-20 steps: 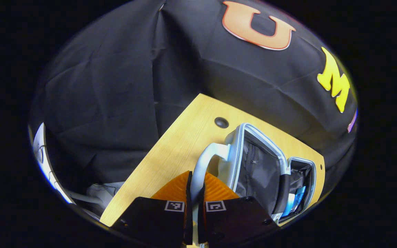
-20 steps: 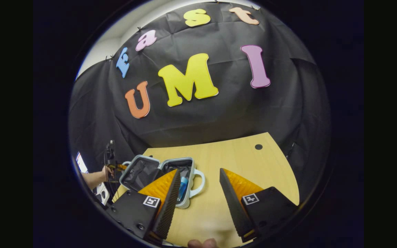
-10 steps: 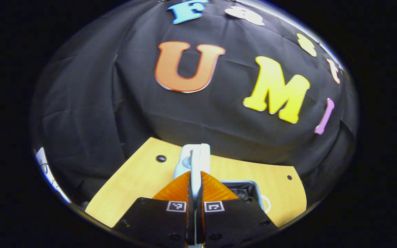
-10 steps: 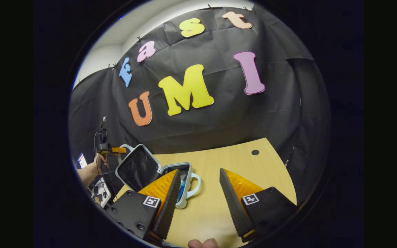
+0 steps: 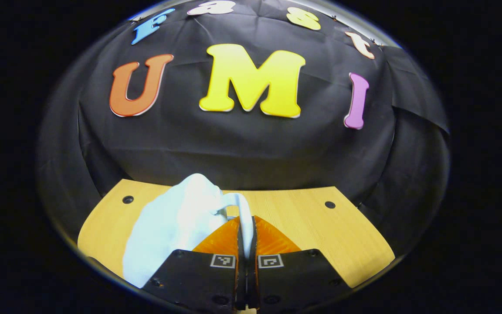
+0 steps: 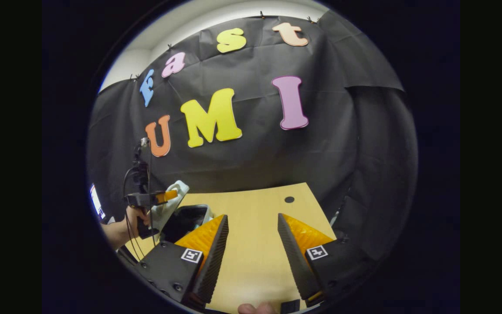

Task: First open the suitcase, pack the skin care products into it, and then close the suitcase.

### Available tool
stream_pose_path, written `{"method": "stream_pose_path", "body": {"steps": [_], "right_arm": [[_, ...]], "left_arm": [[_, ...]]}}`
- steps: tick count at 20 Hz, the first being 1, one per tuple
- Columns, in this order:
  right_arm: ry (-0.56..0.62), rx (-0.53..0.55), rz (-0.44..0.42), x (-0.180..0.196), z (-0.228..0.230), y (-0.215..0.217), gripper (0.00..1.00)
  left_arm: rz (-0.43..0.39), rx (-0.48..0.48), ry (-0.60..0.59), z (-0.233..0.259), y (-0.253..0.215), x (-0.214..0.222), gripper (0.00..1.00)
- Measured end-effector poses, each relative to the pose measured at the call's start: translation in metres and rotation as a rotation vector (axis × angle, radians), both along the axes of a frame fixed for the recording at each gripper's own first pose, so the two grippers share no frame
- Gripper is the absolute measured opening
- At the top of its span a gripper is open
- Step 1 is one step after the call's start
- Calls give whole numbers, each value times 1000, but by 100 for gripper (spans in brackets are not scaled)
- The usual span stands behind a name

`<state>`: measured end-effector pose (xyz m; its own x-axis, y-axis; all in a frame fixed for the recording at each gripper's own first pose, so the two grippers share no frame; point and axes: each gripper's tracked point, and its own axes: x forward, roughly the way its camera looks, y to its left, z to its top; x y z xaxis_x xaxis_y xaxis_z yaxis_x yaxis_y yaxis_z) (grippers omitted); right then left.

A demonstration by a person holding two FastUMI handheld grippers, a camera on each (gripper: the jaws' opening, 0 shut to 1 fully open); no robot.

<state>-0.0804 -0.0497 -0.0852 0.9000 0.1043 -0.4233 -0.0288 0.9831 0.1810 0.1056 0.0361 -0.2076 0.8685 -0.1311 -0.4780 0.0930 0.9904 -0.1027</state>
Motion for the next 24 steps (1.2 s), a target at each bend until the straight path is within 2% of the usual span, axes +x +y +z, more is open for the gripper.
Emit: {"method": "stream_pose_path", "body": {"steps": [3, 10, 14, 18, 21, 24], "right_arm": [[17, -50, -51, -6, -2, -26, 69], [55, -98, -109, -17, -8, -52, 69], [75, -88, -144, -17, -11, -66, 69], [87, -93, -136, -16, -15, -69, 69], [95, -96, -133, -16, -17, -74, 69], [99, -94, -138, -15, -18, -78, 69]], "left_arm": [[-32, 83, 9, -28, -25, 7, 5], [-54, 125, 98, -92, -55, 13, 5], [-52, 147, 117, -109, -63, 14, 5], [-55, 229, 130, -126, -72, 14, 5], [-39, 273, 152, -139, -78, 15, 10], [-16, 259, 172, -146, -81, 15, 15]]}}
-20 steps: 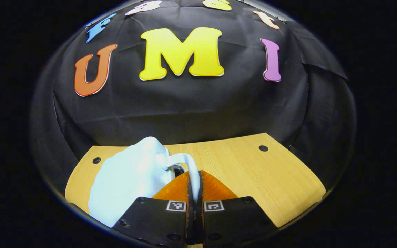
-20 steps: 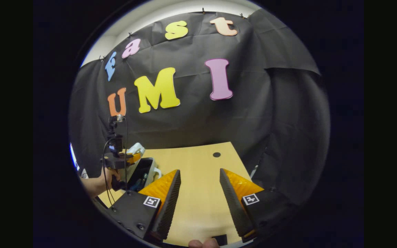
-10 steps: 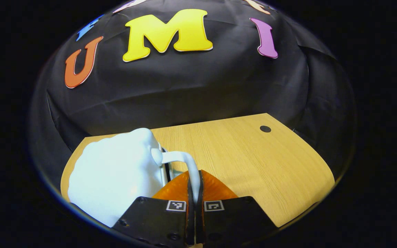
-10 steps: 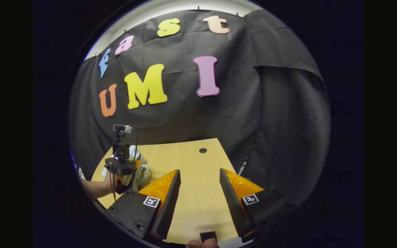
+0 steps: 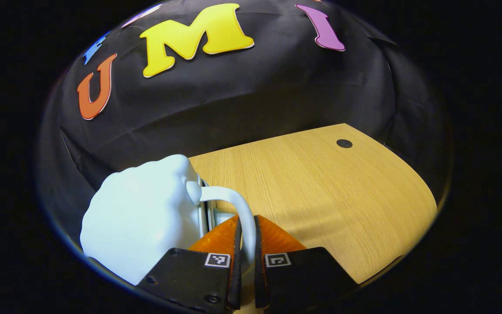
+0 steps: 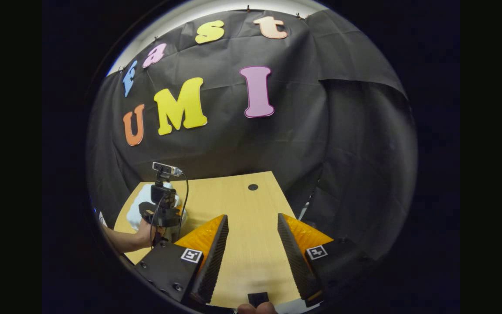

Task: First open the suitcase, pack the skin care products into it, and then close the suitcase.

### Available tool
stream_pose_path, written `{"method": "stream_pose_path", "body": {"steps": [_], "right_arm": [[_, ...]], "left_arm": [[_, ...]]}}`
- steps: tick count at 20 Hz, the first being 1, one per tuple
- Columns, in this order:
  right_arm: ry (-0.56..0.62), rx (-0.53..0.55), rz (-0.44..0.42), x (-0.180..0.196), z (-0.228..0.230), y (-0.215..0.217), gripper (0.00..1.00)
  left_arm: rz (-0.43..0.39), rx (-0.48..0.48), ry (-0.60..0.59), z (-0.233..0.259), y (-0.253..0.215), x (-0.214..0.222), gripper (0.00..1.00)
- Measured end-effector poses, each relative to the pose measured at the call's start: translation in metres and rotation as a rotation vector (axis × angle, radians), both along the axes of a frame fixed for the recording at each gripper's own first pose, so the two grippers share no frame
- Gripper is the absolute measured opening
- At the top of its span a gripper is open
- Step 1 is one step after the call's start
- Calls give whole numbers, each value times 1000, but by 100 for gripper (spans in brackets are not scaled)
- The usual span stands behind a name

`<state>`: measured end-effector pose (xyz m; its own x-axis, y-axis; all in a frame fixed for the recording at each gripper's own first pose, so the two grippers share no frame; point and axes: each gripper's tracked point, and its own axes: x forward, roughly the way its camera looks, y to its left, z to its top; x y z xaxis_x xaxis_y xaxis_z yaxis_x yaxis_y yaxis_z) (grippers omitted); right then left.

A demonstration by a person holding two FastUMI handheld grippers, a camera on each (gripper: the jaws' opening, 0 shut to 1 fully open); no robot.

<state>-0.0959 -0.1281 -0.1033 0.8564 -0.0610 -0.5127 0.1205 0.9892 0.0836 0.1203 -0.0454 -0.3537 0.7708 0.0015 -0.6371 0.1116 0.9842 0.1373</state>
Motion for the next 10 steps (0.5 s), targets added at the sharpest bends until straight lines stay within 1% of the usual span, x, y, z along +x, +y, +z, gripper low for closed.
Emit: {"method": "stream_pose_path", "body": {"steps": [1, 2, 4, 5, 6, 7, 8, 9, 10], "right_arm": [[3, 4, -1, -1, 0, -2, 69], [6, 9, -2, -2, -2, -3, 69], [11, 11, -2, -1, -4, -5, 69], [11, 16, 3, -1, -4, -6, 69], [9, 11, 10, 1, -4, -6, 69], [5, 4, 15, 2, -3, -7, 69], [0, -1, 20, 3, -2, -8, 69], [-8, -8, 27, 6, -2, -8, 69], [-19, -14, 33, 8, 1, -7, 69]], "left_arm": [[5, -12, 17, -4, -2, -2, 17], [13, -23, 23, -7, -3, -3, 23], [22, -36, 29, -6, -5, -1, 25], [11, -34, 34, -7, -13, -2, 26], [9, -38, 25, -6, -18, -3, 53], [12, -44, 21, -6, -20, -3, 66], [14, -56, 9, 0, -23, -5, 76], [12, -76, -19, 12, -28, -5, 72], [17, -85, -61, 26, -27, -4, 82]]}}
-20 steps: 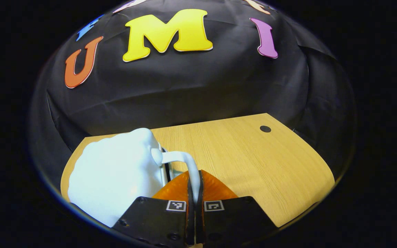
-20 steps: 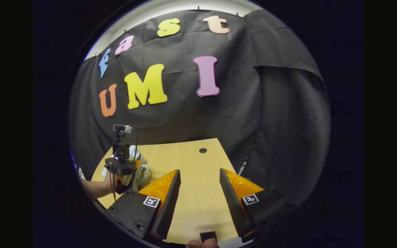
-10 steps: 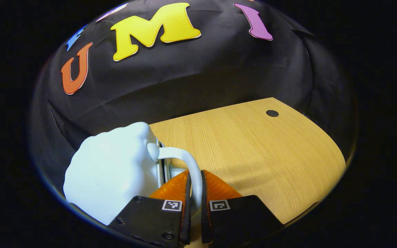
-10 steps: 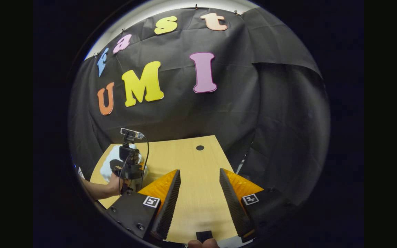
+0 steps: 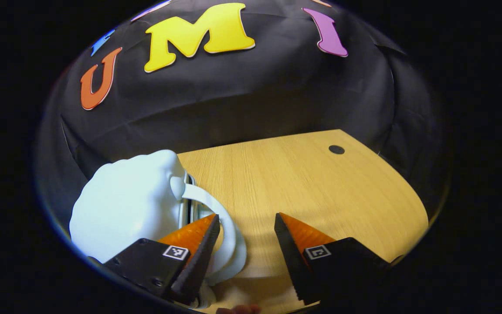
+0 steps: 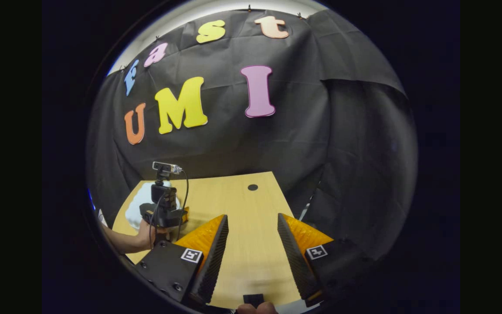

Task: First open the suitcase, pack the skin care products into it, and then close the suitcase.

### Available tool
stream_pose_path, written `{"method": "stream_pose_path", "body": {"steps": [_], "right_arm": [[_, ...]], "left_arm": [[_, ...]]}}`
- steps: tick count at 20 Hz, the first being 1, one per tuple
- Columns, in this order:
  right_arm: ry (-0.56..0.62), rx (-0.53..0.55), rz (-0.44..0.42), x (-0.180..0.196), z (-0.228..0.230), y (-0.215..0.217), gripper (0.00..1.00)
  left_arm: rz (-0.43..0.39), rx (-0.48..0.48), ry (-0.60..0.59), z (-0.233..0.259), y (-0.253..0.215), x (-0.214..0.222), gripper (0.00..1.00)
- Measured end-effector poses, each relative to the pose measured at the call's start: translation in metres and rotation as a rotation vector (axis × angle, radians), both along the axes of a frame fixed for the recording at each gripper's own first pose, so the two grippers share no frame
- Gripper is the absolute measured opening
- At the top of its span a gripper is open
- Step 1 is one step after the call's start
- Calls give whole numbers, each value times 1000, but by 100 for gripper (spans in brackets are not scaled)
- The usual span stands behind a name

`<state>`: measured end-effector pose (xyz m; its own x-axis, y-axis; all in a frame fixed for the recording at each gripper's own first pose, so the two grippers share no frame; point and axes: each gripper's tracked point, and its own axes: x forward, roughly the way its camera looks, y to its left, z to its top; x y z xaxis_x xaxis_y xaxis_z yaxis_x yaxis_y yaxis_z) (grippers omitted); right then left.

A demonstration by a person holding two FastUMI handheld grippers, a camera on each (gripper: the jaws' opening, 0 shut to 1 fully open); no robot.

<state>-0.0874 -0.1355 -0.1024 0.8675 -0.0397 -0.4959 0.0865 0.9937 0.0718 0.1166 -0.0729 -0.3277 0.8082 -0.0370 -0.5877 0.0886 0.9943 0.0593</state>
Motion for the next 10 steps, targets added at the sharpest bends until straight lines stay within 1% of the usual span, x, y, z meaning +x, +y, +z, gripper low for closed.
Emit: {"method": "stream_pose_path", "body": {"steps": [1, 2, 3, 4, 6, 9, 10], "right_arm": [[-16, -3, 8, 5, 3, 2, 69], [-34, 7, 21, 11, 7, 7, 69], [-65, 7, 52, 24, 15, 18, 69], [-105, -10, 81, 33, 26, 28, 69], [-159, -37, 126, 44, 40, 46, 69], [-254, -33, 180, 63, 69, 81, 69], [-281, -25, 188, 69, 76, 90, 69]], "left_arm": [[-4, 5, -67, 24, -1, 2, 99], [-10, -15, -123, 50, -4, 2, 100], [0, -52, -172, 82, -4, -2, 99], [34, -80, -240, 128, 6, -9, 99], [48, -119, -300, 171, 10, -20, 99], [65, -115, -397, 230, 34, -39, 99], [79, -122, -423, 250, 44, -51, 99]]}}
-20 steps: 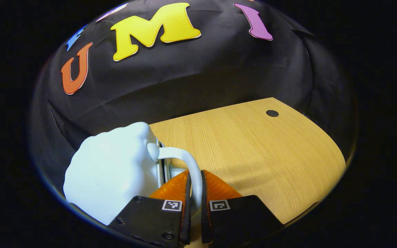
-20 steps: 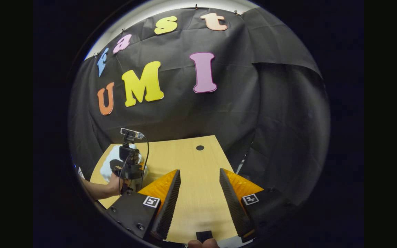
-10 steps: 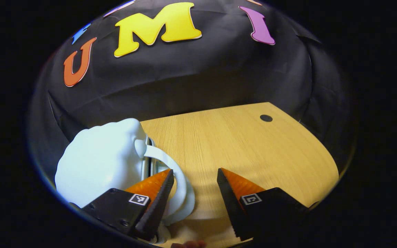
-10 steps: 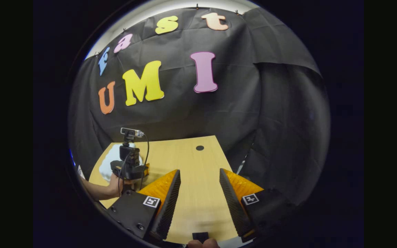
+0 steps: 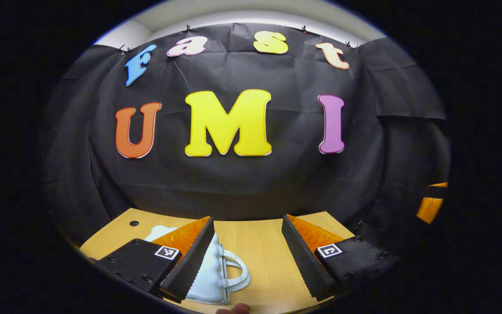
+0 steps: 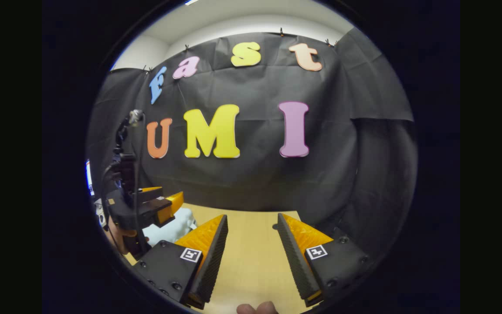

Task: First open the suitcase, pack the skin care products into it, and then close the suitcase.

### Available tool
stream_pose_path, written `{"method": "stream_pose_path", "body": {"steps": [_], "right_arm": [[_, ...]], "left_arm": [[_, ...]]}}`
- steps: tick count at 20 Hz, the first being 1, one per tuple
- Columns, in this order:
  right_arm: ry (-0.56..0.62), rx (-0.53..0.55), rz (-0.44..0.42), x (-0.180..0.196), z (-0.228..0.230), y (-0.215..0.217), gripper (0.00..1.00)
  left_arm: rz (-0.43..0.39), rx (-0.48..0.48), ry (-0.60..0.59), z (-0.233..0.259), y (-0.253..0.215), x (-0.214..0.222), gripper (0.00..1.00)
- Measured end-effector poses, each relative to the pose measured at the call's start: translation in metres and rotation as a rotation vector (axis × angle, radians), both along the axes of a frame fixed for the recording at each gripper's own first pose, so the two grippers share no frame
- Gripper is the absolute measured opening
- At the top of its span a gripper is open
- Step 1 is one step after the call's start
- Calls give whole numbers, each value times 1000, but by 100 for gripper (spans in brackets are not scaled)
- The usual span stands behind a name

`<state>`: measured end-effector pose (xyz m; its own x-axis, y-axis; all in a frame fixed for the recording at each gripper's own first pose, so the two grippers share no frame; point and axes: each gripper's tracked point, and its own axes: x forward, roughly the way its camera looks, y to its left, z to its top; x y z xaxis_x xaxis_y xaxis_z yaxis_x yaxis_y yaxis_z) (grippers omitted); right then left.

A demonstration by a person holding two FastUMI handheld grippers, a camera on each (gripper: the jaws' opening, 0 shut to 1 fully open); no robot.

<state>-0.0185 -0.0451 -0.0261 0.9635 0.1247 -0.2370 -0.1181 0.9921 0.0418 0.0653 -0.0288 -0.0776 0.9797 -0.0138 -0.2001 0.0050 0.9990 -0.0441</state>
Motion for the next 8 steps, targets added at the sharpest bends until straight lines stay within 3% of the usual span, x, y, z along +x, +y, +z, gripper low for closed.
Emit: {"method": "stream_pose_path", "body": {"steps": [3, 6, 7, 8], "right_arm": [[-77, 12, 29, 13, 23, 41, 71], [-131, 3, 24, 12, 37, 71, 72], [-150, -3, 25, 11, 42, 78, 80], [-172, -11, 22, 10, 47, 84, 81]], "left_arm": [[56, -26, -63, 48, 26, -45, 99], [67, -34, -81, 59, 40, -69, 98], [70, -35, -85, 67, 44, -71, 98], [74, -34, -90, 72, 49, -75, 98]]}}
